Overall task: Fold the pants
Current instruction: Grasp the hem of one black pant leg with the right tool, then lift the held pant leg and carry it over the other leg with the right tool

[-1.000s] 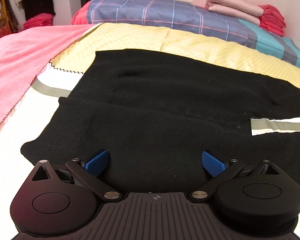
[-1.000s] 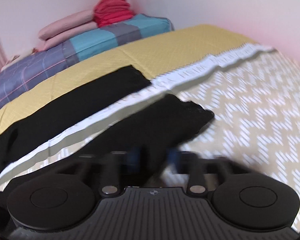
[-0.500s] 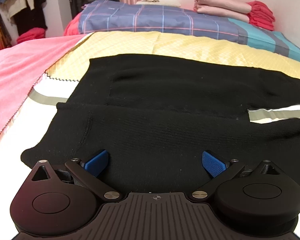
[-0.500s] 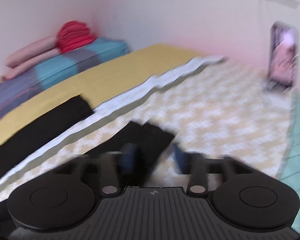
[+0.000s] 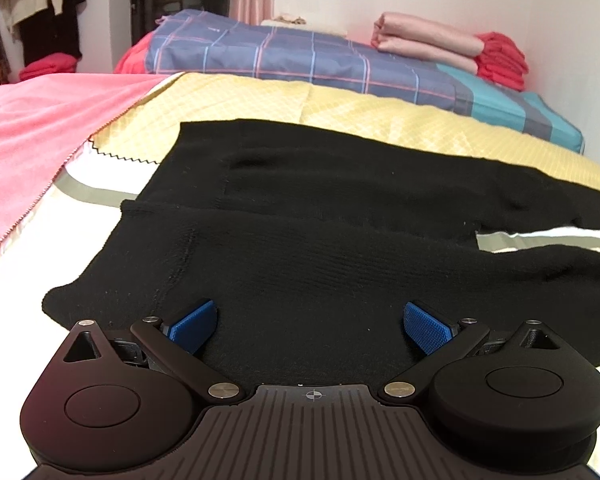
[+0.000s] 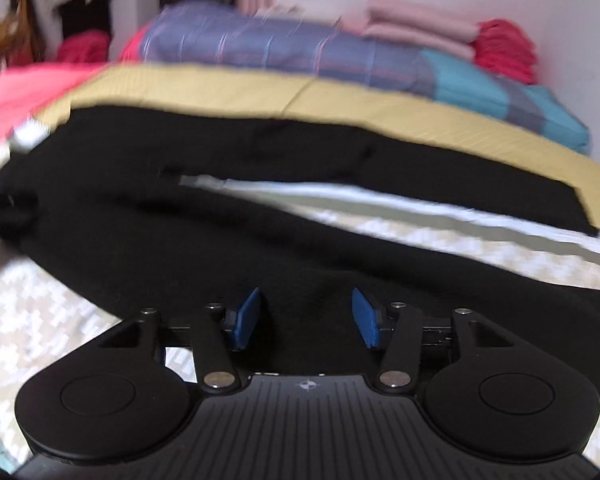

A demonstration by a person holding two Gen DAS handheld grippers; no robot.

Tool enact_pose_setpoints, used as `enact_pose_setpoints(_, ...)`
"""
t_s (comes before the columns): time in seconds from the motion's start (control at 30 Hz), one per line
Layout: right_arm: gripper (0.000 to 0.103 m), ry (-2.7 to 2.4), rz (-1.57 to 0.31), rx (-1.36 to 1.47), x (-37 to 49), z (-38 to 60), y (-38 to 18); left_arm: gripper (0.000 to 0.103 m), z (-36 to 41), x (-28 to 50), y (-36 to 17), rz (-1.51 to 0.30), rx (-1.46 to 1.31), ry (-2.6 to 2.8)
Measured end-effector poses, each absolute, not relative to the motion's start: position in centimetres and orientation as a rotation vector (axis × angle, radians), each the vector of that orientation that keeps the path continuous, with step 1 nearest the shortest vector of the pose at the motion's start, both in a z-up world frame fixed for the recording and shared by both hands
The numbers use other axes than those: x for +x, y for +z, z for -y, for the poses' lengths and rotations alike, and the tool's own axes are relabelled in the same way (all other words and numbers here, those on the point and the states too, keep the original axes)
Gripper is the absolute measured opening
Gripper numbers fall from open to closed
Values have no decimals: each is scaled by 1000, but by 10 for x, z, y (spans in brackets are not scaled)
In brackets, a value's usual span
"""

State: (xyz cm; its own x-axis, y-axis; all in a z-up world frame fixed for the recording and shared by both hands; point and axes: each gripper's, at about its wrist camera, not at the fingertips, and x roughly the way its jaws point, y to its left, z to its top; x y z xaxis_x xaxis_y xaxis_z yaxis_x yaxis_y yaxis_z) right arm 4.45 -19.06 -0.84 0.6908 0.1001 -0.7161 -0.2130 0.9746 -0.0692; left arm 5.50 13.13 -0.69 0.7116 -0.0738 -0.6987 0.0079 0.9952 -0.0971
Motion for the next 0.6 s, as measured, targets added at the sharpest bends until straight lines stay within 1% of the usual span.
enact_pose_setpoints(0.03,58,167,-772,-150,48,189,-12,103,-133,54,-7,-771,-100,-49)
enact_pose_setpoints(0.07,55,171,-778,-135,50,191,-13,103,-136,53,-7,-764,-113,-55)
enact_pose_setpoints(0.13,5,213,-820,-94,46,195,-9,103,-141,50,-7,-746,-145,-68)
enact_pose_setpoints(0.17,4,212,-844,-102,43,198,-6,103,-144,50,-7,-740,-163,-74)
enact_pose_setpoints(0.27,4,253,-910,-80,19,208,13,103,-151,47,-6,-723,-208,-80)
enact_pose_setpoints(0.4,5,275,-949,-187,-4,199,23,103,-155,46,-3,-714,-221,-77)
enact_pose_setpoints(0.47,17,236,-896,-252,-6,182,29,103,-157,44,-1,-714,-198,-56)
enact_pose_setpoints(0.5,36,223,-856,-281,-6,173,31,103,-157,43,-1,-719,-182,-41)
enact_pose_setpoints(0.53,51,242,-820,-299,-7,161,35,103,-160,41,0,-718,-170,-28)
enact_pose_setpoints(0.57,54,284,-787,-302,-8,149,36,103,-163,38,1,-717,-160,-18)
enact_pose_setpoints(0.6,55,337,-764,-297,-8,136,37,103,-167,36,1,-720,-157,-16)
